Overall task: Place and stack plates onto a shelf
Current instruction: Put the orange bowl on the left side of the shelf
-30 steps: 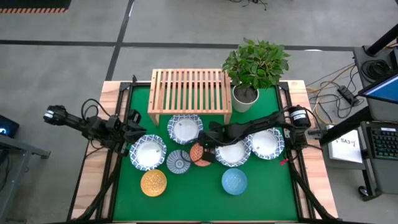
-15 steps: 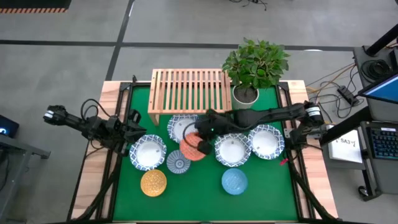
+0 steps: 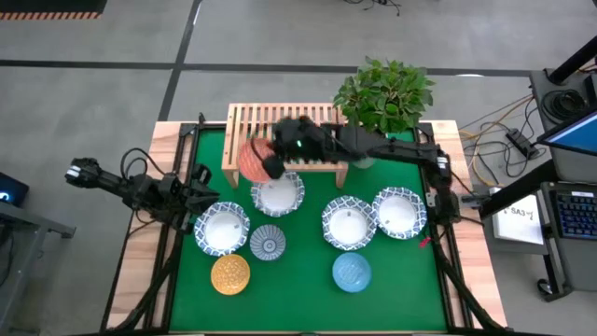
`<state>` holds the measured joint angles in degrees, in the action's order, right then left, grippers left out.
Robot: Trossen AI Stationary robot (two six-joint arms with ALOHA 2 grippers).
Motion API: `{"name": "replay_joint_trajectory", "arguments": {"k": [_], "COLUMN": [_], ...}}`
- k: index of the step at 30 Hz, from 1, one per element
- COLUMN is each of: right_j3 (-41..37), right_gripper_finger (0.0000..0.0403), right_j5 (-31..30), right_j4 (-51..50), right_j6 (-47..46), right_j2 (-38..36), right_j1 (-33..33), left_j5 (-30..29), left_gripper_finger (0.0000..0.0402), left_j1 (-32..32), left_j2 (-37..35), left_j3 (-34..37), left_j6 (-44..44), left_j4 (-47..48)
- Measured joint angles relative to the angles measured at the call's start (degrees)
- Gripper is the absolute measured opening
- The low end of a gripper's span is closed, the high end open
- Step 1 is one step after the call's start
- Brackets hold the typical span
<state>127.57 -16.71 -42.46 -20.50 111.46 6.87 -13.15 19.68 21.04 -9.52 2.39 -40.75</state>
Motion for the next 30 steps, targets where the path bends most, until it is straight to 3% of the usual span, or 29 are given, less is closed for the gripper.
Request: {"name": "replay_joint_trajectory", "arguments": {"k": [4,13,30], "right_j3": [7.56,5.92,5.97], "right_gripper_finger": [0.0013,0.0013,0.0013], "right_j5": [0.0,1.09,1.4], "right_j4": [-4.71,-6.63,-5.83], "right_j6": [-0.51,-2.44,-2.51], "right_j2": [4.8,7.1,12.24], "right_j1": [3.5,8.54,10.8], "left_j5": [0.0,0.02,0.04], "left_gripper_finger": [0.0032,0.0032,0.0032], "left_j1": [-0.02,0.0,-0.02], "left_j2": [-0.02,-0.1,-0.11], "left_j3": [0.0,0.02,0.02], "left_j6": [0.02,0.04,0.04], "left_j4": [0.02,-0.06,0.06]}}
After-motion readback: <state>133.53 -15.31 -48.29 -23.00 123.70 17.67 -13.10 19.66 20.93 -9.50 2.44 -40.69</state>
